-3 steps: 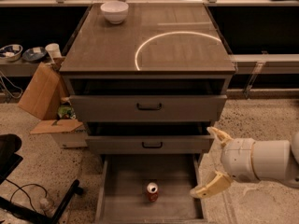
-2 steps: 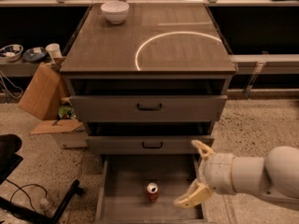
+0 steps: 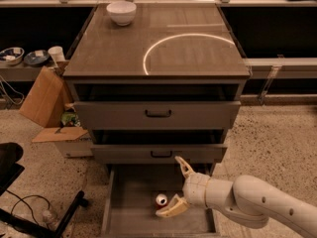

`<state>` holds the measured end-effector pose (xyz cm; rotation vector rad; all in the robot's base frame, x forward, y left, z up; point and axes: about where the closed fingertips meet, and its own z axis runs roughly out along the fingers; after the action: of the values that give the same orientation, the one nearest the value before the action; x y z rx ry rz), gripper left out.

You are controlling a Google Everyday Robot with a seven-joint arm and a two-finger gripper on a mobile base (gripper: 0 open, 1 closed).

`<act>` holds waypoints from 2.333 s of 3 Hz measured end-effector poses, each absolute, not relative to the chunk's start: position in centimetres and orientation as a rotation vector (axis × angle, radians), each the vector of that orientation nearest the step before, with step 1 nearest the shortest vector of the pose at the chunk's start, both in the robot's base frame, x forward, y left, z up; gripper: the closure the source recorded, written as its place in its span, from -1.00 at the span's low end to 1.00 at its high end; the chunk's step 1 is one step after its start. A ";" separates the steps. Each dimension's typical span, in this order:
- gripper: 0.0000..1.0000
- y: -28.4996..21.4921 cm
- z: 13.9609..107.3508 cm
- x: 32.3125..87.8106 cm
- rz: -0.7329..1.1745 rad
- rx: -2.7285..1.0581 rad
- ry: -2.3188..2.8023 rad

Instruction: Pick coke can from bottom drawer and place on counter

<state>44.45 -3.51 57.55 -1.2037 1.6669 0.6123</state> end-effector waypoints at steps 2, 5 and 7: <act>-1.00 -1.6 44.5 47.6 0.756 -1.084 1.700; -1.00 -1.8 40.0 48.9 0.735 -1.136 1.657; -1.00 -4.3 31.6 52.5 0.745 -1.182 1.569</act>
Offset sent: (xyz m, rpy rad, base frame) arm 0.0372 0.0201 -0.1948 0.1699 0.1797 -0.0415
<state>52.51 -4.34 31.59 -1.1815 1.5685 0.7447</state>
